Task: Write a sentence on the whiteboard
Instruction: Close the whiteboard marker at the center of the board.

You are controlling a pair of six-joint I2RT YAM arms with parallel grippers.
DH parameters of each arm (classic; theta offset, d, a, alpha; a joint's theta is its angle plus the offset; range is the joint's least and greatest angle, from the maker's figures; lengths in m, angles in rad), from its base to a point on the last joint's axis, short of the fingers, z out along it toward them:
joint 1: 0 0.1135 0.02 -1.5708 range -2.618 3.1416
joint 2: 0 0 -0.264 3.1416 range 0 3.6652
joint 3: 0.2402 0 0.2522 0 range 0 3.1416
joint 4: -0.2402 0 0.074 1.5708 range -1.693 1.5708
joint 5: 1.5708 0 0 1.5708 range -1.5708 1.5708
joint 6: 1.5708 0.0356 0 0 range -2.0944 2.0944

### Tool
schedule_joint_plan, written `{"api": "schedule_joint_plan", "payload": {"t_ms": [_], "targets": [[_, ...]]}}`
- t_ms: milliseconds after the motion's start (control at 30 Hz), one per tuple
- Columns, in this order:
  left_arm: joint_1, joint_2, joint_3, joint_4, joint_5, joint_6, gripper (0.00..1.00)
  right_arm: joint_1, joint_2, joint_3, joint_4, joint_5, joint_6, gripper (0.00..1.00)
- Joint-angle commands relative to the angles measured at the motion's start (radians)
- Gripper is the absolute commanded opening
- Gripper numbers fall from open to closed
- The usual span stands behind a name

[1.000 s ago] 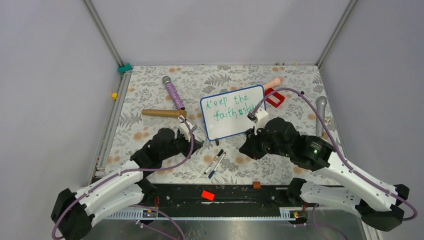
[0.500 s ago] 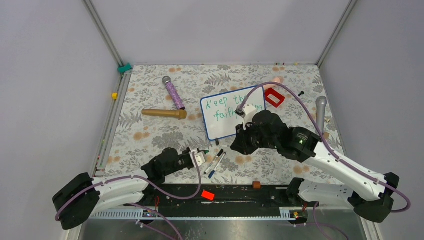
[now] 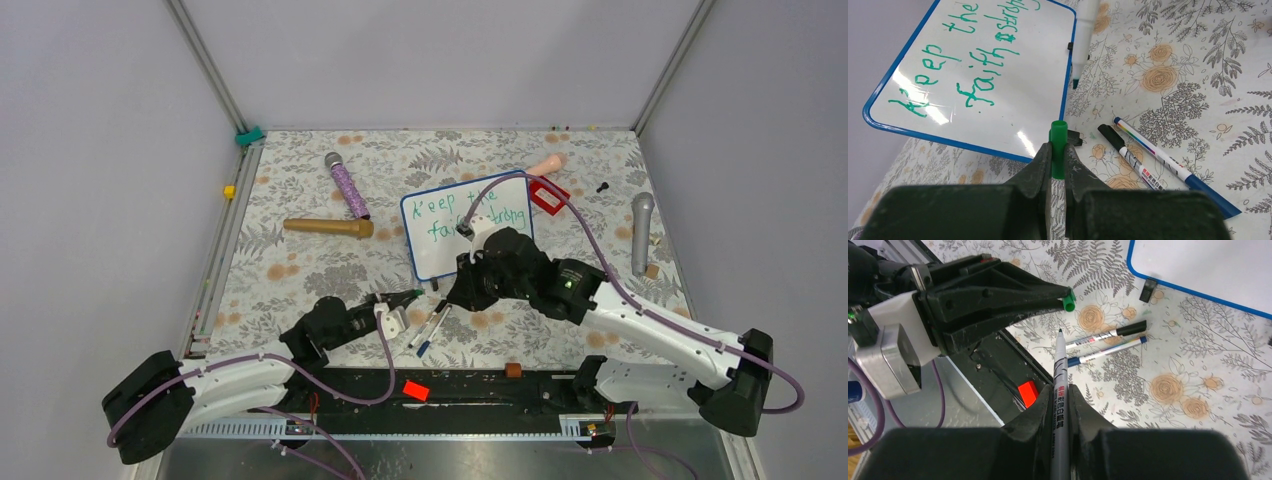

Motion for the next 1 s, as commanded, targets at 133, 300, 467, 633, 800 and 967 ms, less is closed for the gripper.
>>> {"api": "schedule_joint_plan", "payload": {"t_ms": [133, 300, 467, 633, 800, 967], "targets": [[-0.004, -0.012, -0.006, 0.061, 0.048, 0.025, 0.00, 0.002, 0.068, 0.025, 0.108, -0.040, 0.027, 0.00], [-0.004, -0.016, -0.007, 0.060, 0.047, 0.024, 0.00, 0.002, 0.081, 0.024, 0.099, -0.027, 0.024, 0.00], [-0.005, -0.016, -0.005, 0.052, 0.055, 0.028, 0.00, 0.002, 0.066, 0.009, 0.098, 0.013, 0.021, 0.00], [-0.005, -0.014, -0.002, 0.047, 0.058, 0.031, 0.00, 0.002, 0.079, 0.017, 0.099, 0.015, 0.017, 0.00], [-0.005, -0.016, -0.002, 0.043, 0.062, 0.033, 0.00, 0.002, 0.091, 0.021, 0.099, 0.028, 0.013, 0.00], [-0.005, -0.015, -0.002, 0.039, 0.066, 0.036, 0.00, 0.002, 0.094, 0.021, 0.099, 0.042, 0.005, 0.00]]}}
